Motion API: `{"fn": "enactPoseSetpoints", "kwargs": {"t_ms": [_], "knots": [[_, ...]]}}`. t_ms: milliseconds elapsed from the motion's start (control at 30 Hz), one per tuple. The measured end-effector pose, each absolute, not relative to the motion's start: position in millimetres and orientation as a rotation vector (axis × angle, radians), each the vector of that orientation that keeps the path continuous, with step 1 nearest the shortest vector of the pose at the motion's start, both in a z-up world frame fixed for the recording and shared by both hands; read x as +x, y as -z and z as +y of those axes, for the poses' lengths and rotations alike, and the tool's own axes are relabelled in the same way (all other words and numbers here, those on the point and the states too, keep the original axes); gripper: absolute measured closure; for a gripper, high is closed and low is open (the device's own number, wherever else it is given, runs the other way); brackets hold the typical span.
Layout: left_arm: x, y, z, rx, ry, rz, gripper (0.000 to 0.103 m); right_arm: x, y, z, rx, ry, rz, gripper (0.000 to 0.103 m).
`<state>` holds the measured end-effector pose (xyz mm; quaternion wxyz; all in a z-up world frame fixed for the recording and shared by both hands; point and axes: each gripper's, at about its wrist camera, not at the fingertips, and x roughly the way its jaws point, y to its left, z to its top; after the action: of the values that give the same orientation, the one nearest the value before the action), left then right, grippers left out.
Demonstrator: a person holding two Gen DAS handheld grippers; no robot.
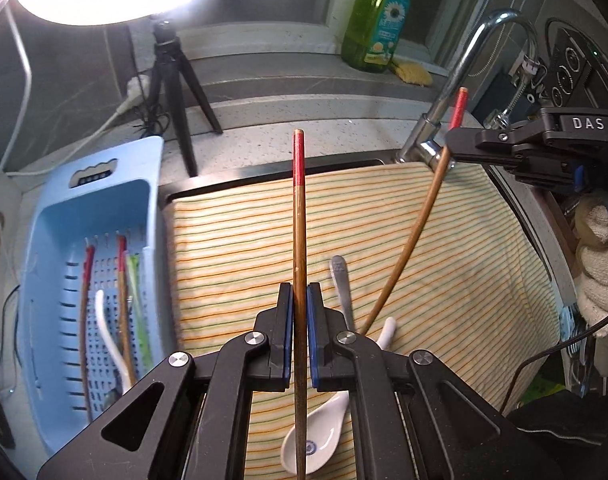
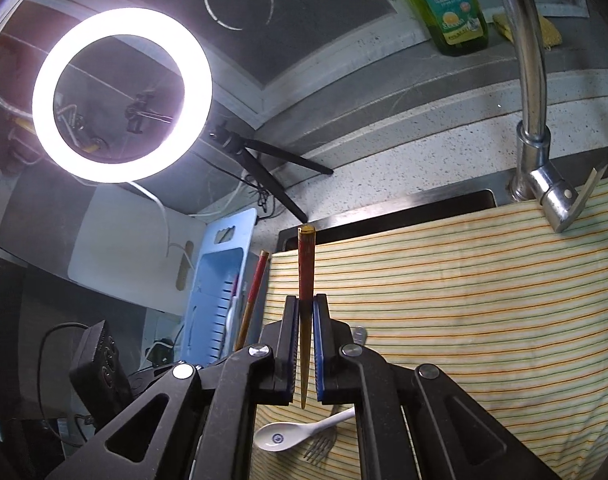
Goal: Organize utensils
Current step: 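Carry both chopsticks into the blue basket and open both grippers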
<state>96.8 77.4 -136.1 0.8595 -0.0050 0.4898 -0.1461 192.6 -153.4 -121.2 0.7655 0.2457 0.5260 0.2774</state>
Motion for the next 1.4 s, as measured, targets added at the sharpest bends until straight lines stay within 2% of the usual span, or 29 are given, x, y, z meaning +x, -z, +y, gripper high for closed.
{"fn": "enactPoseSetpoints", "kwargs": {"t_ms": [533, 1133, 1200, 1267, 1333, 1400], "knots": [[80, 128, 173, -0.071, 0.139, 1.008, 0.098, 189, 104, -31, 0.519, -0.804, 1.187, 0.097], [97, 162, 239, -0.156, 0.05, 1.067, 0.098, 199, 164, 70, 0.345, -0.797, 1.32, 0.097], [97, 164, 239, -0.151, 0.041, 1.077, 0.098, 199, 168, 73, 0.333, -0.796, 1.336, 0.094], [97, 164, 239, -0.14, 0.025, 1.075, 0.09, 198, 168, 75, 0.303, -0.787, 1.329, 0.093], [95, 163, 240, -0.137, 0.012, 1.071, 0.087, 198, 168, 74, 0.297, -0.79, 1.332, 0.09], [93, 162, 241, -0.143, 0.002, 1.069, 0.087, 198, 167, 72, 0.308, -0.796, 1.336, 0.081]]}}
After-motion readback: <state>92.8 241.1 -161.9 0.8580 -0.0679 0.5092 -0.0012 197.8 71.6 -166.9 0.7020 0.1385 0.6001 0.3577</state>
